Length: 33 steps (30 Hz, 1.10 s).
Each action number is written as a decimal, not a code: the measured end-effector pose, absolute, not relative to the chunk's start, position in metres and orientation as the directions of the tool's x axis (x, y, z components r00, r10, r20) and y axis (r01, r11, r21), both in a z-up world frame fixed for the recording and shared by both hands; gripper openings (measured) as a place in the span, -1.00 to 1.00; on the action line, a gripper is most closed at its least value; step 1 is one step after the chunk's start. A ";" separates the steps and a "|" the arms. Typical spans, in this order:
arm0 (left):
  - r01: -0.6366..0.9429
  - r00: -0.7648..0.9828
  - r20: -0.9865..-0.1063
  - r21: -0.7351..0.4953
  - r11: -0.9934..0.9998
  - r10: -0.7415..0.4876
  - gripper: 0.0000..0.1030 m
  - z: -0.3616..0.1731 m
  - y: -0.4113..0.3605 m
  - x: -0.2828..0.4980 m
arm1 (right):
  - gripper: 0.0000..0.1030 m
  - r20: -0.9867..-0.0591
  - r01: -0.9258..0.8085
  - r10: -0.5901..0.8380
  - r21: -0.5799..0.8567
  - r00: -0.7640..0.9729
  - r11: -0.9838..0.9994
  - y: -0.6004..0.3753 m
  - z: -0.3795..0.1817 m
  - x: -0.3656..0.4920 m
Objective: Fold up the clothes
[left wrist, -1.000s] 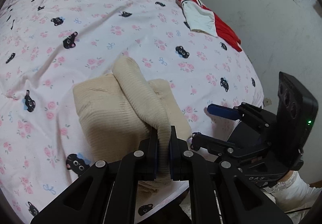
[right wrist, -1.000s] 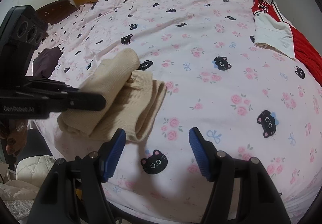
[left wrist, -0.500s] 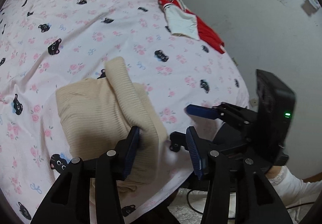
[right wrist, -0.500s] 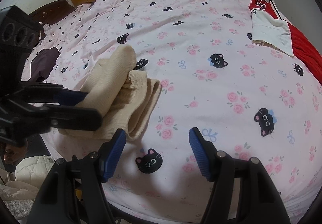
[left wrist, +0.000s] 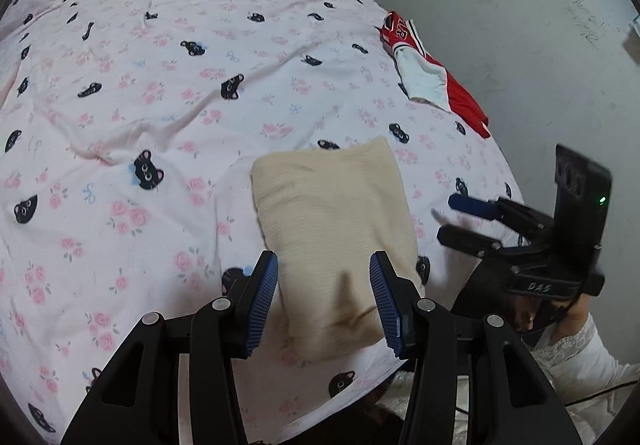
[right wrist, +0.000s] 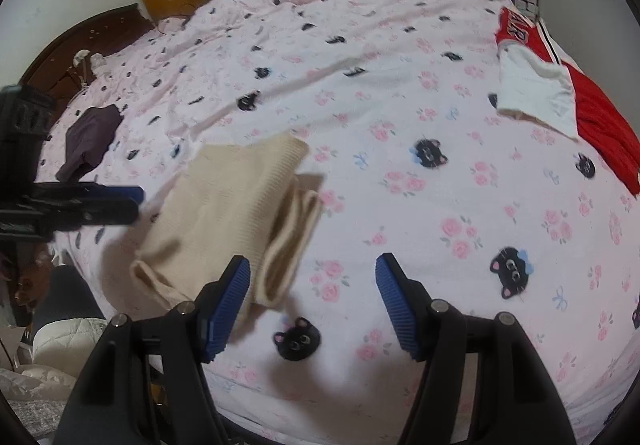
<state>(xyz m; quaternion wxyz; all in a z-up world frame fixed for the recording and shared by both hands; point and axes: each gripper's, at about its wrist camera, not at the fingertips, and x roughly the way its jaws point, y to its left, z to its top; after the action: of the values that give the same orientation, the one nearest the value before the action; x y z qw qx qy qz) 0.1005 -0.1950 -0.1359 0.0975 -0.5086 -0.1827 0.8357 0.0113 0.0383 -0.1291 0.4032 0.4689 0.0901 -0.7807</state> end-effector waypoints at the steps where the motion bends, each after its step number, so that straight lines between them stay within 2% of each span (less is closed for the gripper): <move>1: 0.015 -0.461 -0.814 -0.406 -0.914 0.354 -0.17 -0.137 -0.193 0.103 | 0.29 -0.798 0.726 -0.556 0.238 -0.233 -0.646 0.035 -0.125 0.014; 5: -0.017 -0.455 -0.819 -0.383 -0.924 0.348 -0.17 -0.139 -0.181 0.108 | 0.29 -0.790 0.778 -0.579 0.229 -0.203 -0.585 0.016 -0.117 0.023; 15: -0.087 -0.400 -0.860 -0.310 -0.947 0.318 -0.17 -0.153 -0.155 0.118 | 0.29 -0.867 0.815 -0.432 0.054 -0.248 -0.577 -0.032 -0.146 0.013; 23: -0.080 -0.407 -0.857 -0.311 -0.947 0.316 -0.17 -0.154 -0.158 0.124 | 0.29 -0.885 0.797 -0.408 0.075 -0.223 -0.599 -0.042 -0.160 -0.015; 30: -0.054 -0.506 -0.796 -0.354 -0.934 0.331 -0.17 -0.129 -0.176 0.114 | 0.31 -0.847 0.803 -0.491 0.142 -0.205 -0.580 -0.021 -0.133 -0.013; 33: -0.037 -0.506 -0.801 -0.351 -0.936 0.320 -0.17 -0.131 -0.181 0.097 | 0.32 -0.829 0.802 -0.508 0.131 -0.234 -0.582 -0.009 -0.121 -0.006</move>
<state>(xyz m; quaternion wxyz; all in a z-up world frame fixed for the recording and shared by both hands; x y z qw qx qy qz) 0.0970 -0.1815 -0.1312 0.1045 -0.4861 -0.1459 0.8553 -0.0062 -0.0091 -0.1214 0.4265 0.4486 0.1641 -0.7681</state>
